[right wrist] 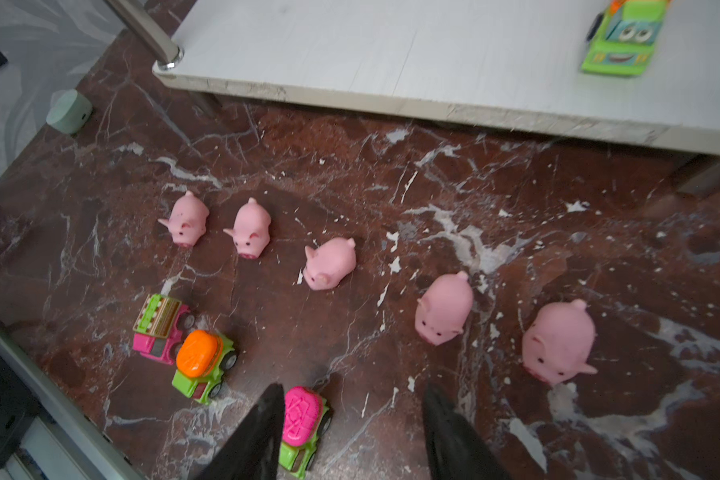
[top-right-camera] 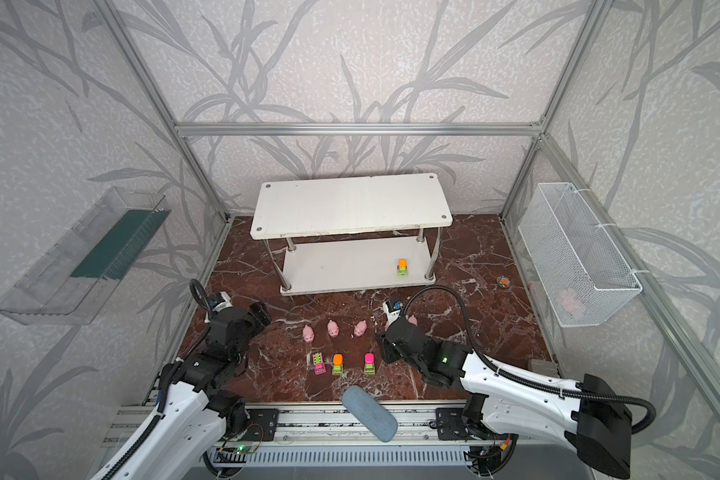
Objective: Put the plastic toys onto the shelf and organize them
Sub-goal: 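Move the right gripper back over the pink-topped green toy car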
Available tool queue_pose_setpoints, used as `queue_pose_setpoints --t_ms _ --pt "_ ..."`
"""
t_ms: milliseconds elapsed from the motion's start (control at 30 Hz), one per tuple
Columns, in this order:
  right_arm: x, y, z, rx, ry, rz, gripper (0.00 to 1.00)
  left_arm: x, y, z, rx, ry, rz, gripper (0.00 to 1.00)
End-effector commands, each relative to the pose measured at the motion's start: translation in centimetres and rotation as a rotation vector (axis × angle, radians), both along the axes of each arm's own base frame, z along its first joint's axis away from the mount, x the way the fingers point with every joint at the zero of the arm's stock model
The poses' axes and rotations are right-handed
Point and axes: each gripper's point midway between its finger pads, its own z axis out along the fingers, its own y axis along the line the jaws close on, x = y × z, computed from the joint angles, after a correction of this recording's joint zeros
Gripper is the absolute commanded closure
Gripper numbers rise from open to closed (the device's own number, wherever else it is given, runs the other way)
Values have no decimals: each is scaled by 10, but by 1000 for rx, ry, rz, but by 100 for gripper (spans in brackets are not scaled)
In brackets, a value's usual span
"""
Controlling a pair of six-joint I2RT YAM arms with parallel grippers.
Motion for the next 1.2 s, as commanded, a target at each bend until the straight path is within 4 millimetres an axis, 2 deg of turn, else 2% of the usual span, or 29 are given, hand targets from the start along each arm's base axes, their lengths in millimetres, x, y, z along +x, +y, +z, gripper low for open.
queue_pose_setpoints --t_ms 0,133,367,633,900,1167 --pt "-8 10 -8 -7 44 -14 39 4 -1 16 -7 -43 0 16" --pt "-15 25 -18 -29 92 8 32 3 -1 20 -11 -58 5 16" --pt "-22 42 -33 -76 178 14 32 0 1 22 -13 -74 9 16" --pt "-25 40 -54 -144 234 -13 32 0 0 21 -19 -77 6 16" --pt "-25 45 -66 -186 260 -8 36 2 0 19 -21 -75 6 16" --pt "-25 48 -75 -217 277 -5 45 2 0 19 -20 -77 8 16"
